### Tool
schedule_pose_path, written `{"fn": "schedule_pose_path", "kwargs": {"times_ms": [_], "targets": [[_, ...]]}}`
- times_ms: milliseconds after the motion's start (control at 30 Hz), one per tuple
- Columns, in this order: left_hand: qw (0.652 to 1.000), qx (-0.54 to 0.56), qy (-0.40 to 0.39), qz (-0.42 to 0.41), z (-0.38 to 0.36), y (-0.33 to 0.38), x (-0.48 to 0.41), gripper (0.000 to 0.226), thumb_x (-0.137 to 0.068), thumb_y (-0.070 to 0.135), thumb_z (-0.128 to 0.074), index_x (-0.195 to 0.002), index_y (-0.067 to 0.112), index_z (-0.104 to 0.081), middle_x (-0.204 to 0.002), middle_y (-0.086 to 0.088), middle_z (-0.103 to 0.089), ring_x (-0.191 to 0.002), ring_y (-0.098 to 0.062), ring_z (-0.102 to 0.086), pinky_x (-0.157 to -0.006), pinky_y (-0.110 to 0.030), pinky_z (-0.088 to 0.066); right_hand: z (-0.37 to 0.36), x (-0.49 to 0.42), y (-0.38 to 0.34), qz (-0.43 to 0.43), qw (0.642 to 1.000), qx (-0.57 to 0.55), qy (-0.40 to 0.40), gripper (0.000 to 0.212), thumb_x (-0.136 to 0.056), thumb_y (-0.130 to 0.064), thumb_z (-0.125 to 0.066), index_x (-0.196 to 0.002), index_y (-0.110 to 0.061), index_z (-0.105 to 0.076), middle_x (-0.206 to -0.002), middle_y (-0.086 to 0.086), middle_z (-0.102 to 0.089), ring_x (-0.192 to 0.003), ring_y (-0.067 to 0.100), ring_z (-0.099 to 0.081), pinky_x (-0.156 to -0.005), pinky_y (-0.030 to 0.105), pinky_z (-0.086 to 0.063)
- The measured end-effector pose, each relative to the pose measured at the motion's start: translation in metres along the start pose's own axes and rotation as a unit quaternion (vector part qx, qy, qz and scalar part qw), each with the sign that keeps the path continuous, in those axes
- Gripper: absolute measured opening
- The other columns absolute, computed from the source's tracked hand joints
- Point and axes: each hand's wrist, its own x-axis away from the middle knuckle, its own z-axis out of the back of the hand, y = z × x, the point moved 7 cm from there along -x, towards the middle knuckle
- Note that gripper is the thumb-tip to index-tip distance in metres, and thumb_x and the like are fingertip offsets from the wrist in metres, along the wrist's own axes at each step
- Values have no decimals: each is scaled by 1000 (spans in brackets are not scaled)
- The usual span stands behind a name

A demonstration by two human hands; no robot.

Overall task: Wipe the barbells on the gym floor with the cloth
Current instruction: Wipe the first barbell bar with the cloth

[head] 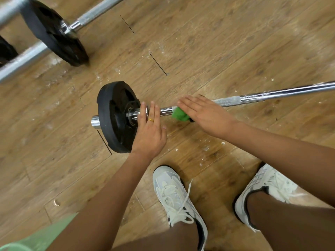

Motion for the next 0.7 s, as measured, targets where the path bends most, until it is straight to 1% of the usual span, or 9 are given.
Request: {"fn": "schedule_pose_path", "kwargs": {"times_ms": [100,167,233,367,433,500,600,633,700], "targets": [[1000,-28,11,2,-1,3,13,68,-103,36,-31,-158,-1,-15,-167,-17,-10,-154,-36,10,-126,-49,-1,0,17,5,-38,999,-19,-21,72,-88,4,-32,-159,-6,-19,-165,14,-22,-152,28,-23,-125,43,-16],[1000,-3,24,9,2,5,18,65,-104,32,-33,-159,0,-15,-168,-15,-8,-155,-32,4,-126,-47,-4,-3,12,0,-38,997,-23,-68,72,-93,2,-34,-160,-8,-10,-167,11,-12,-155,25,-11,-126,39,-10],[998,41,31,29,6,4,18,63,-106,29,-35,-160,2,-13,-169,-13,-4,-156,-25,3,-126,-43,-4,-6,1,-7,-17,996,-23,-83,70,-96,0,-37,-160,-7,-8,-167,14,-12,-155,26,-9,-126,38,-10],[999,10,32,12,2,3,19,60,-107,28,-32,-159,2,-16,-168,-14,-9,-156,-27,1,-125,-44,-5,-11,4,-15,34,998,-42,-41,66,-89,-1,-25,-155,-2,-28,-157,21,-36,-148,35,-32,-121,45,-25],[999,-30,26,-3,-5,5,26,61,-105,30,-29,-158,1,-19,-167,-15,-17,-156,-32,1,-126,-48,-8,-12,20,-8,17,999,-41,-20,61,-91,-4,-32,-152,-5,-38,-154,18,-42,-145,34,-38,-119,49,-30],[999,-31,24,-1,-10,7,31,61,-104,29,-28,-157,0,-21,-166,-16,-21,-155,-35,1,-125,-50,-11,-13,35,-3,-16,1000,-2,-2,59,-96,-17,-45,-154,-14,-37,-158,12,-39,-147,31,-34,-120,53,-24],[999,-20,32,4,-12,12,37,61,-103,26,-31,-156,-3,-24,-164,-18,-23,-155,-37,-1,-124,-53,-14,-17,37,-12,-50,997,55,-31,69,-98,-57,-37,-155,-19,-34,-159,12,-36,-146,34,-34,-116,64,-21],[999,-21,34,4,-13,13,39,61,-102,26,-33,-156,-4,-24,-164,-19,-24,-155,-37,-2,-124,-53,-14,-19,34,-15,-60,996,58,-42,73,-96,-63,-39,-154,-19,-35,-158,13,-37,-143,37,-38,-113,66,-26],[999,-27,33,6,-14,15,44,63,-102,26,-35,-156,-4,-23,-164,-19,-22,-155,-37,-1,-125,-52,-12,-19,25,-21,-57,996,56,-37,69,-94,-54,-56,-151,-18,-39,-153,15,-45,-131,39,-51,-103,62,-40]]}}
